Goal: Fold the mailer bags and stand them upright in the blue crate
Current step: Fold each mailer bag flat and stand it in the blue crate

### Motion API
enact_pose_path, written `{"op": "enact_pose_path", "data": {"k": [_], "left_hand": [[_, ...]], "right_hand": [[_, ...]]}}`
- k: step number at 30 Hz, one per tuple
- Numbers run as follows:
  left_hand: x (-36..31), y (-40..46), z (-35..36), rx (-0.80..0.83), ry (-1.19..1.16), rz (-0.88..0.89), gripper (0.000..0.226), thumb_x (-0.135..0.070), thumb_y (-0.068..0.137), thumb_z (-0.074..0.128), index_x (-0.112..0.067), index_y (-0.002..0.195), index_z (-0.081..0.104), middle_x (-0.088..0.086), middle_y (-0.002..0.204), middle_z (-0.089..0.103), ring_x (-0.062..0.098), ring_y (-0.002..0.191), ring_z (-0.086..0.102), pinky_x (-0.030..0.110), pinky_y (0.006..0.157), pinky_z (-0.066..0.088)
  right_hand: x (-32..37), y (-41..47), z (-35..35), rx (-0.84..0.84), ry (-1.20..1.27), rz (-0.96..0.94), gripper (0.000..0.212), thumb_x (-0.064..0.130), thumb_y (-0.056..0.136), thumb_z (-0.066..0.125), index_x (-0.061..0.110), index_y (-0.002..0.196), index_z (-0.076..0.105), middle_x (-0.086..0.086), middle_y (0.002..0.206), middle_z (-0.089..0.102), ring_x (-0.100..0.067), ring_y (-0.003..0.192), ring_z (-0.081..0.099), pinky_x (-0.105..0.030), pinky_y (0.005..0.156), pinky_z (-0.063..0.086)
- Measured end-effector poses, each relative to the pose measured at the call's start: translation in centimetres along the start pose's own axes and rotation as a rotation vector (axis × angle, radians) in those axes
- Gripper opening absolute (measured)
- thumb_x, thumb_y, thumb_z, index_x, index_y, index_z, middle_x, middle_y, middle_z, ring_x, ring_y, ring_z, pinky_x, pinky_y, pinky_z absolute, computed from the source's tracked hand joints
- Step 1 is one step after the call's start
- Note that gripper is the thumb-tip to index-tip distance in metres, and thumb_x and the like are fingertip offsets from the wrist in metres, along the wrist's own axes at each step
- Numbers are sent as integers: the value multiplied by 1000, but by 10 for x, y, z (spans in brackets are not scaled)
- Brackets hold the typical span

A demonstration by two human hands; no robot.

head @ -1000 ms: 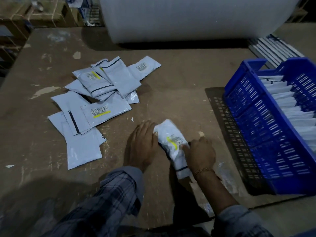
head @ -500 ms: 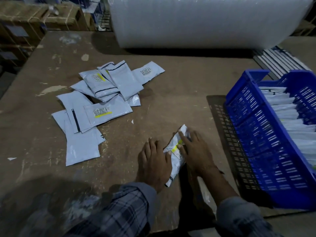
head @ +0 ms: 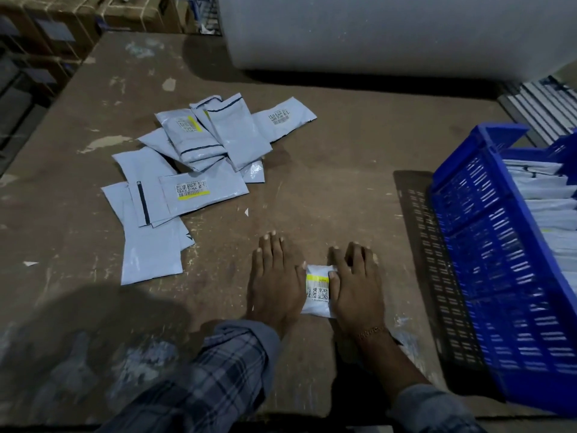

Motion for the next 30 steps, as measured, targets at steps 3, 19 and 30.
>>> {"op": "enact_pose_path", "data": {"k": [3,19,30], "left_hand": [[-10,0,6,13,32,35,68,-38,110,18,5,163,22,28,171,17,42,160,15,56,128,19],[-9,9,2,-40,-62,101,74,-52,110,23,0,162,32,17,171,23,33,160,22,50,129,23],[-21,16,11,22,100,34,82,-55,104,22,5,156,40,27,167,29,41,156,29,54,125,32]], "right_hand": [[3,7,3,7,-29,-5,57,35,102,39,22,157,42,-19,167,27,-41,157,14,-50,124,15],[7,10,9,24,-55,38,57,32,104,34,11,157,41,-23,165,28,-41,157,14,-51,125,22],[-3,18,18,81,4,-2,62,35,105,20,9,161,31,-21,168,21,-40,158,9,-52,124,24]]}}
Point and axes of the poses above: each hand's wrist, its own y-axis towards the middle knuckle, its own z-axis out of the palm, x = y × z, the point moved 5 cm from there along y, towards the middle knuckle
